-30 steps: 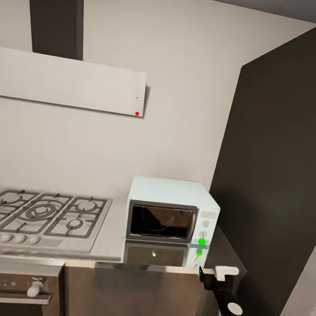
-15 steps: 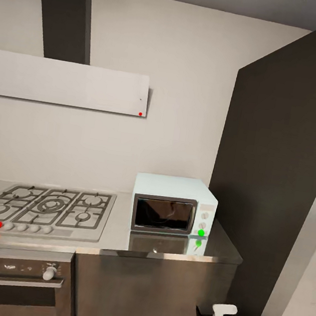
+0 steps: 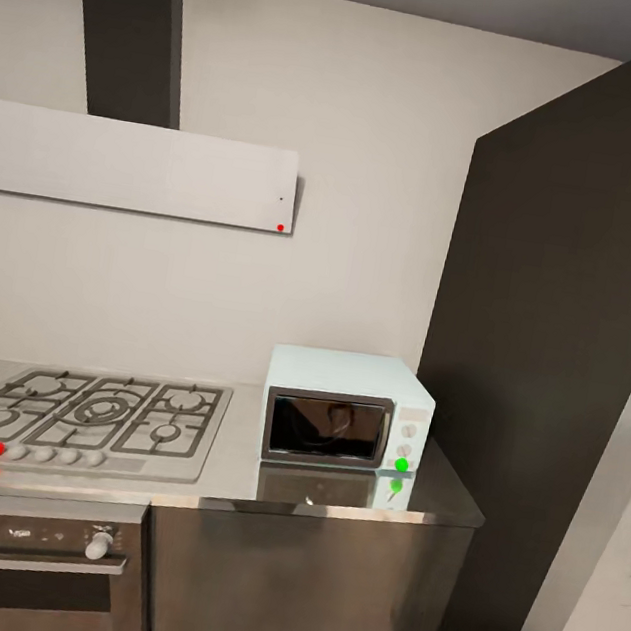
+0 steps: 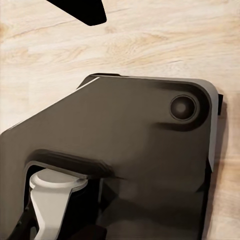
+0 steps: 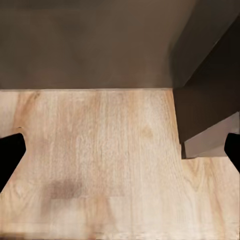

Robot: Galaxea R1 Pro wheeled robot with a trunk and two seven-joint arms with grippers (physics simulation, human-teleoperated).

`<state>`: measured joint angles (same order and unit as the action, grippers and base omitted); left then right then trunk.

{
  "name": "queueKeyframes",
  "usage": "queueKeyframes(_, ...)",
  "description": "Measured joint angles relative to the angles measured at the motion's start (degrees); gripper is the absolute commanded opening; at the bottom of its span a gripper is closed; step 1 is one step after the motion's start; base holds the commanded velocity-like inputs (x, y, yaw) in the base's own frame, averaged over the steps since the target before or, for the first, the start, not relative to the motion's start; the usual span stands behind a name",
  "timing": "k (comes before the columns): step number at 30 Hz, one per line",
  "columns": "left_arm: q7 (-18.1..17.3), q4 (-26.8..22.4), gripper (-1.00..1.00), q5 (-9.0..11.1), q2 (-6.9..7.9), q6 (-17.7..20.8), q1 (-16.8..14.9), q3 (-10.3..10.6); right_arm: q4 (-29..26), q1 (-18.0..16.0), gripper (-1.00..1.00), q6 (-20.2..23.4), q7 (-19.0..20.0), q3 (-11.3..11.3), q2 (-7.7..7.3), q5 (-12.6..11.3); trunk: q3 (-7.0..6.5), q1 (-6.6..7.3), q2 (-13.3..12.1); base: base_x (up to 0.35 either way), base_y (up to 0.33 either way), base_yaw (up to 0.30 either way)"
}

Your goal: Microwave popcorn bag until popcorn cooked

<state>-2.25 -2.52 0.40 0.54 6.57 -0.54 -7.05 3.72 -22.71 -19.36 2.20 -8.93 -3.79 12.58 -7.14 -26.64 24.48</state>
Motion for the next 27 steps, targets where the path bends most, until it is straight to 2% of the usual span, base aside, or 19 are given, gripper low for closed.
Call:
queueKeyframes(2,0.0,0.0,1.00,0.0,-0.01,0.0,0.0,0.0,0.5,1.5,1.00,1.8,0.0,0.0,0.03,0.0,0.01,0.00,0.0,0.000,0.000,0.000)
queueKeyframes(5,0.0,0.0,1.00,0.0,0.03,0.0,0.0,0.0,0.6,5.9,1.00,7.4,-0.1,0.0,0.08,0.0,0.01,0.00,0.0,0.000,0.000,0.000)
queueKeyframes(7,0.0,0.0,1.00,0.0,0.00,0.0,0.0,0.0,0.7,10.1,1.00,9.6,-0.1,0.0,0.15,0.0,0.01,0.00,0.0,0.000,0.000,0.000)
queueKeyframes(10,0.0,0.0,1.00,0.0,0.00,0.0,0.0,0.0,0.7,18.2,1.00,10.4,-0.1,0.0,0.45,0.0,0.01,0.00,0.0,0.000,0.000,0.000)
queueKeyframes(11,0.0,0.0,1.00,0.0,-0.01,0.0,0.0,0.0,0.7,19.2,1.00,10.5,0.0,0.0,0.50,0.0,0.01,0.00,0.0,0.000,0.000,0.000)
queueKeyframes(14,0.0,0.0,1.00,0.0,0.00,0.0,0.0,0.0,0.6,20.3,1.00,10.1,0.3,-0.1,0.56,0.0,0.00,0.00,0.0,0.000,0.000,0.000)
queueKeyframes(27,-0.1,0.0,1.00,0.0,0.02,0.1,0.0,0.0,0.4,20.4,1.00,9.5,0.2,-0.3,0.49,0.0,0.00,0.00,0.0,0.000,0.000,0.000)
